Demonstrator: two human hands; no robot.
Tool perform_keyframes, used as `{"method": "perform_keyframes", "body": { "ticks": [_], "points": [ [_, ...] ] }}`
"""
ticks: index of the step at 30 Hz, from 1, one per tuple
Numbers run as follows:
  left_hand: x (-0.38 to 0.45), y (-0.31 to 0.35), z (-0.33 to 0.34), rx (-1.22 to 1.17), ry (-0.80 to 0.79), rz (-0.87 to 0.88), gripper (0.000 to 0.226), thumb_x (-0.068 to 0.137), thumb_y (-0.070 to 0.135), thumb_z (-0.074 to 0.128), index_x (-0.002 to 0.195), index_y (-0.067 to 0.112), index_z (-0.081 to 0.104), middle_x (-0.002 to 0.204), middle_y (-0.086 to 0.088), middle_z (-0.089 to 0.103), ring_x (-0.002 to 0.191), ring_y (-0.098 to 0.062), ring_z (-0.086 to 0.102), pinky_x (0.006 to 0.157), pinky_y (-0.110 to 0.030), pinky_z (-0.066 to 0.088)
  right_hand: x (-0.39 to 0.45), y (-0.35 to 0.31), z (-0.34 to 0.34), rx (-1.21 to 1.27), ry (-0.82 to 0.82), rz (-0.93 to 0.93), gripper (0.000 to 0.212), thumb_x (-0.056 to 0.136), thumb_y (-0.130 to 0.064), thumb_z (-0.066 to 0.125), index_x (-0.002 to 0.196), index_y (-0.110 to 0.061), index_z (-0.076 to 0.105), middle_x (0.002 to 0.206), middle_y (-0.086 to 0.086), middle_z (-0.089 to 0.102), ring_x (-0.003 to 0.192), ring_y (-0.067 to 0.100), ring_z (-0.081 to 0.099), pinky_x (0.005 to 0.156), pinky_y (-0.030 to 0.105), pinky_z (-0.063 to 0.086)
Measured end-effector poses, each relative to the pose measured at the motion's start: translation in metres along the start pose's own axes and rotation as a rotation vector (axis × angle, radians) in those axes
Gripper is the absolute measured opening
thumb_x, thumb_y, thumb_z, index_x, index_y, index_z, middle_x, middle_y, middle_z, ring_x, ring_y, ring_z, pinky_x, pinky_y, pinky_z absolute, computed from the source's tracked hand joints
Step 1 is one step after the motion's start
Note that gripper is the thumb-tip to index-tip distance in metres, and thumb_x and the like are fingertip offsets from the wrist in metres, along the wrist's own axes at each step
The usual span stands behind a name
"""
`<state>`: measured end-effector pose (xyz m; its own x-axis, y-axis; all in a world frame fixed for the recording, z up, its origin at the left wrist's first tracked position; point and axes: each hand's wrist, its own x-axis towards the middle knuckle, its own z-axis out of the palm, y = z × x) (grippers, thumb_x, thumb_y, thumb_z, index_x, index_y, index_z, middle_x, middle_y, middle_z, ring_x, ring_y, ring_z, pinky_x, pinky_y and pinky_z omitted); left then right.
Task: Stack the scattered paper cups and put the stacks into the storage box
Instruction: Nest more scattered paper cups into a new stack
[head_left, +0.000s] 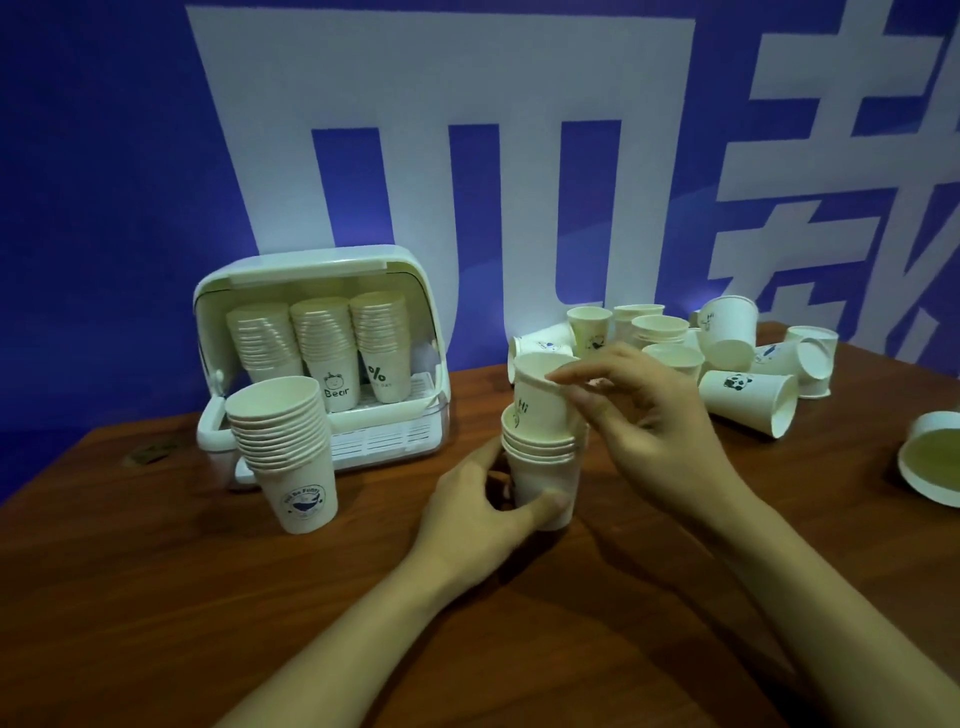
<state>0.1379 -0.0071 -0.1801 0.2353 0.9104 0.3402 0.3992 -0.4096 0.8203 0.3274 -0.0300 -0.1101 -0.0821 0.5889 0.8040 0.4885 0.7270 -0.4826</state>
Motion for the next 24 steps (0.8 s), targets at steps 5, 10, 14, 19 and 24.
{"method": "perform_keyframes", "body": {
  "ticks": [5, 10, 14, 19, 24],
  "points": [
    [-0.003, -0.002, 0.002, -0.035, 0.014, 0.006, 0.062, 0.067, 0.058, 0.08, 0.126, 0.047, 0.066, 0.109, 0.017, 0.078, 0.097, -0.009, 0.073, 0.091, -0.046, 0.06, -0.006, -0.002, 0.007, -0.131, -0.09, 0.107, 0.05, 0.087, -0.045, 0.069, 0.132, -0.023, 0.064, 0.129, -0.01, 0.061, 0.119, 0.006, 0.058, 0.099, 0.023, 0.045],
    [-0.001, -0.002, 0.001, -0.006, 0.023, 0.028, 0.06, 0.072, 0.056, 0.082, 0.129, 0.047, 0.066, 0.114, 0.023, 0.076, 0.102, -0.001, 0.071, 0.094, -0.042, 0.059, -0.008, -0.001, 0.008, -0.196, -0.193, 0.3, 0.061, 0.093, -0.054, 0.061, 0.144, -0.021, 0.054, 0.139, -0.004, 0.062, 0.128, 0.01, 0.055, 0.105, 0.029, 0.043],
    [0.0, -0.005, 0.002, -0.012, 0.027, 0.02, 0.052, 0.073, 0.052, 0.083, 0.122, 0.049, 0.068, 0.107, 0.023, 0.077, 0.094, -0.003, 0.072, 0.088, -0.041, 0.061, -0.008, 0.001, 0.014, -0.273, -0.251, 0.359, 0.072, 0.087, -0.063, 0.045, 0.144, -0.02, 0.056, 0.146, -0.003, 0.056, 0.14, 0.012, 0.042, 0.114, 0.037, 0.035],
    [-0.001, -0.005, 0.004, -0.04, 0.039, 0.018, 0.046, 0.075, 0.05, 0.088, 0.116, 0.051, 0.067, 0.103, 0.023, 0.077, 0.089, -0.004, 0.073, 0.083, -0.04, 0.062, -0.012, 0.003, 0.018, -0.411, -0.282, 0.331, 0.072, 0.086, -0.068, 0.031, 0.144, -0.032, 0.054, 0.156, -0.018, 0.038, 0.147, 0.002, 0.013, 0.101, 0.032, 0.016],
    [0.0, -0.003, 0.005, -0.028, 0.052, 0.03, 0.063, 0.069, 0.062, 0.082, 0.127, 0.043, 0.067, 0.107, 0.018, 0.077, 0.092, -0.003, 0.072, 0.084, -0.038, 0.062, -0.014, 0.003, 0.017, -0.336, -0.312, 0.377, 0.064, 0.089, -0.064, 0.033, 0.145, -0.038, 0.05, 0.154, -0.023, 0.035, 0.145, 0.0, 0.015, 0.108, 0.034, 0.018]
  ]
}}
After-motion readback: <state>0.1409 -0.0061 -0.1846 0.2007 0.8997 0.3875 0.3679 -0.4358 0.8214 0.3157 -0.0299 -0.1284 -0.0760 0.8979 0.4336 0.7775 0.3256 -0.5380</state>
